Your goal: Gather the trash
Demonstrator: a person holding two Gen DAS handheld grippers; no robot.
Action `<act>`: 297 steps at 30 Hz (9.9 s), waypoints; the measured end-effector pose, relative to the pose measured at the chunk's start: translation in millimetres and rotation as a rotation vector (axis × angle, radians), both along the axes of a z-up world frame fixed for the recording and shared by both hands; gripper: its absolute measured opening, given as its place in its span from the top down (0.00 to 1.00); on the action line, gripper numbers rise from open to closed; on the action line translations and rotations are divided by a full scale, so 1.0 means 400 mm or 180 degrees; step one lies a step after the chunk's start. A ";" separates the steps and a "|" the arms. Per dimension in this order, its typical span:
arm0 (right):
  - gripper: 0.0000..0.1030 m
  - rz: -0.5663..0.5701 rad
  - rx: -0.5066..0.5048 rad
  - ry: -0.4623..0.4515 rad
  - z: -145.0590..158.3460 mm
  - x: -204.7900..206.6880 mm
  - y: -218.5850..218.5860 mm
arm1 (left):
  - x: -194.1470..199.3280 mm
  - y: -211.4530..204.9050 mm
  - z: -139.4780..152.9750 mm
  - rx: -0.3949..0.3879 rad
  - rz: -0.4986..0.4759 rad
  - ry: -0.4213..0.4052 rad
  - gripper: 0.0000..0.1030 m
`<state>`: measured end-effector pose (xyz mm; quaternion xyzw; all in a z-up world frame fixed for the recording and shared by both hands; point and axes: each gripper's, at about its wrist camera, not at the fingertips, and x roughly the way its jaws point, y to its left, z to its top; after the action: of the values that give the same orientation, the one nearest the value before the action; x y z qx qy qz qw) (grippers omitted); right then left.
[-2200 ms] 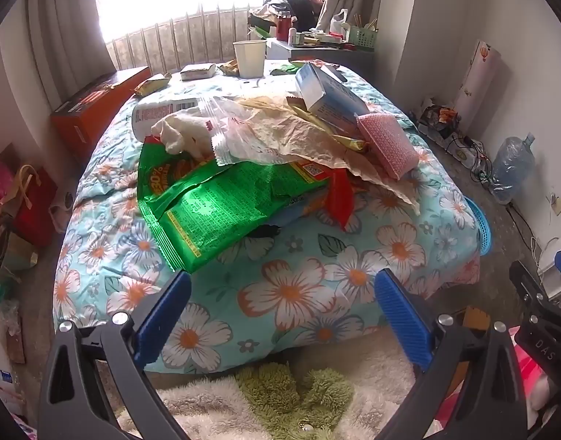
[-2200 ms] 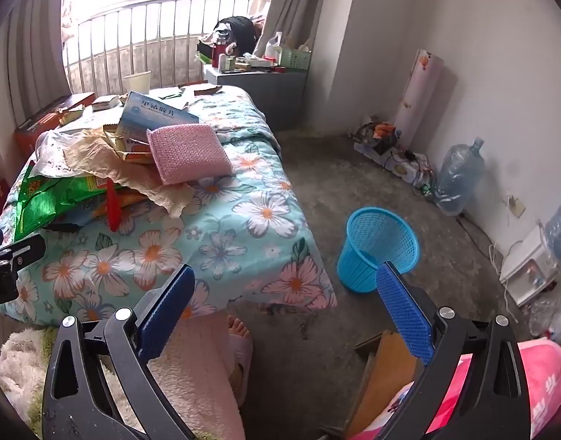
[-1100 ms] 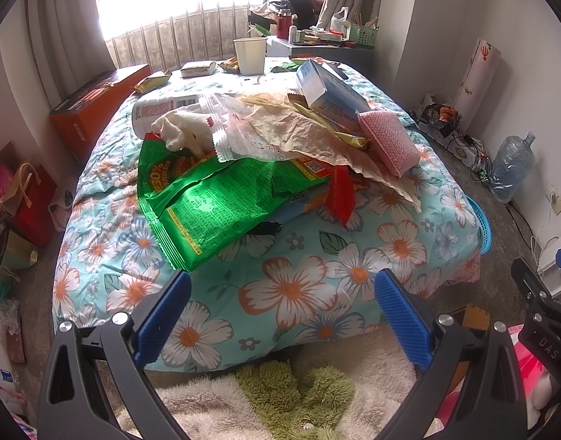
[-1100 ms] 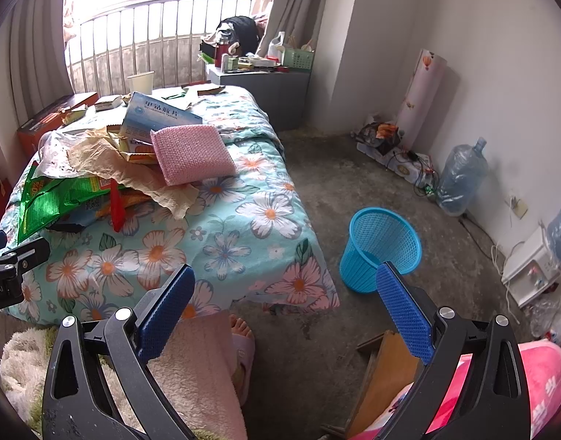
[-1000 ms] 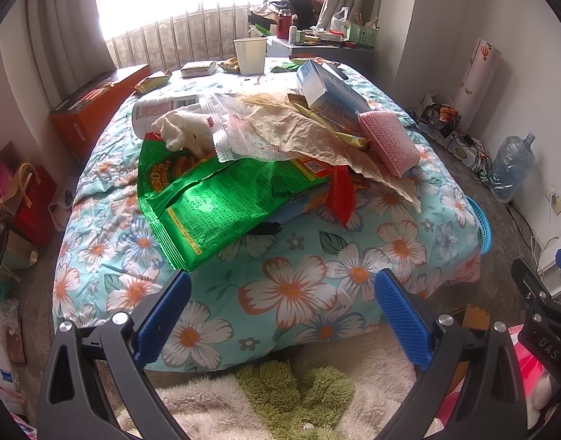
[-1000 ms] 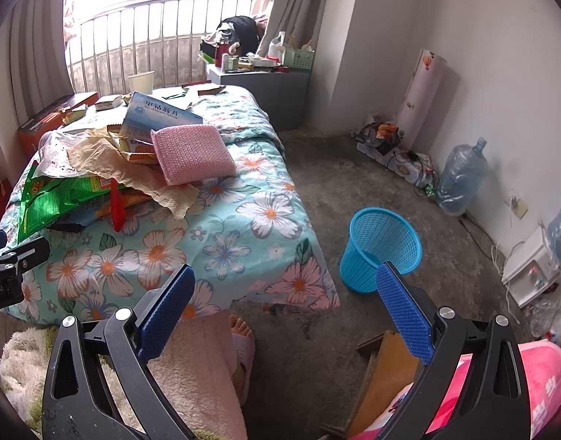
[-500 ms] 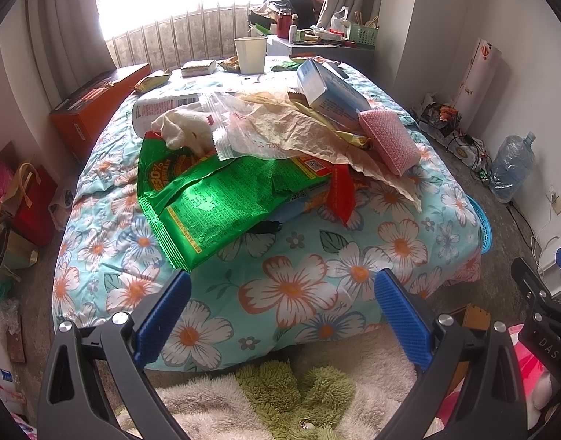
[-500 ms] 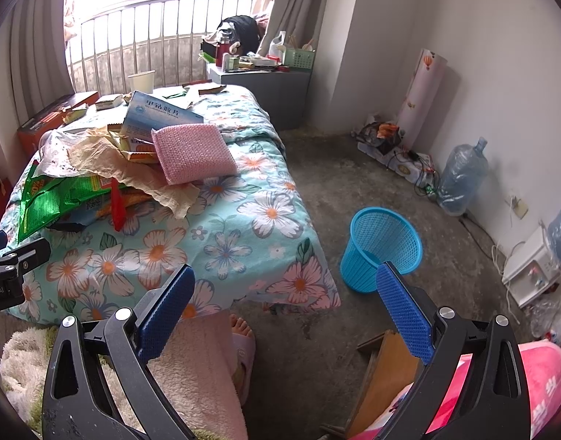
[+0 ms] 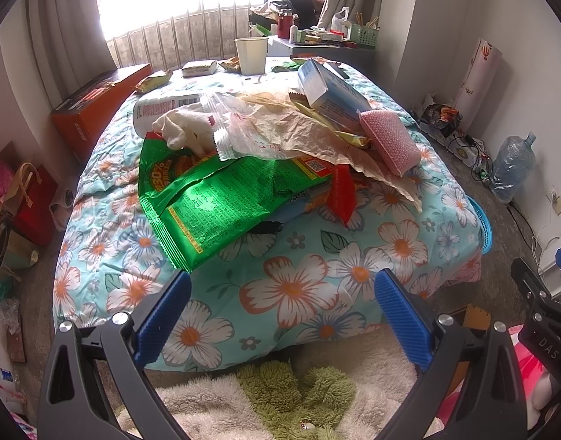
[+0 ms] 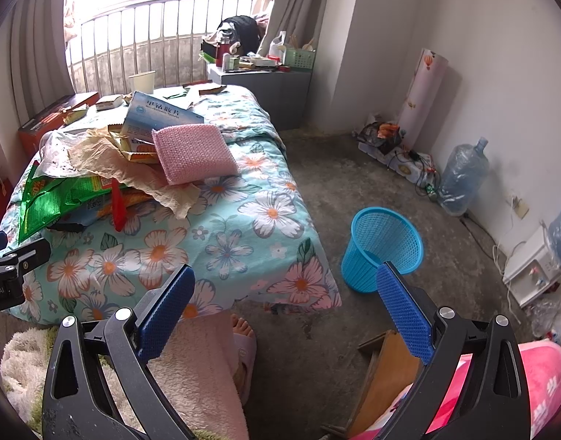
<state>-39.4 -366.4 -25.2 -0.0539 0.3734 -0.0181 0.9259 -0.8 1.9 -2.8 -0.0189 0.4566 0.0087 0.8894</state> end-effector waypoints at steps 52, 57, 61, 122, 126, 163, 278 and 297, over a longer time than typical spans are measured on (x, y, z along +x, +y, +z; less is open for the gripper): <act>0.29 0.0060 0.4414 0.1531 -0.207 0.532 -0.037 | 0.352 0.232 0.223 -0.0922 -0.1573 -0.1018 0.05; 0.41 0.0052 0.4517 0.1657 -0.257 0.553 -0.055 | 0.455 0.123 0.227 -0.0464 -0.2159 -0.0788 0.05; 0.55 0.0016 0.4684 0.1709 -0.286 0.548 -0.076 | 0.524 0.023 0.178 0.0017 -0.2602 -0.0580 0.05; 0.70 -0.1439 0.4855 -0.0053 -0.339 0.234 -0.776 | 0.697 -0.680 0.107 -0.0174 -0.3036 0.0576 0.30; 0.70 -0.1981 0.4646 -0.0034 -0.425 0.256 -0.884 | 0.730 -0.913 0.000 -0.0145 -0.3174 0.0727 0.30; 0.11 -0.1375 0.1440 -0.0830 -0.030 0.224 -0.560 | 0.460 -0.340 0.342 -0.0978 -0.2909 -0.0804 0.13; 0.94 -0.0526 0.5078 0.0694 -0.219 0.231 -0.500 | 0.716 -0.224 0.210 -0.0398 -0.1987 -0.0175 0.94; 0.93 -0.2191 0.4143 0.0175 -0.373 0.262 -0.949 | 0.748 -0.993 -0.037 -0.0484 -0.3006 0.0643 0.94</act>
<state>65.5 -746.1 -174.3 0.6264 0.3274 -0.0811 0.7028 298.3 -395.3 -17.5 0.1263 0.4986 -0.4273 0.7435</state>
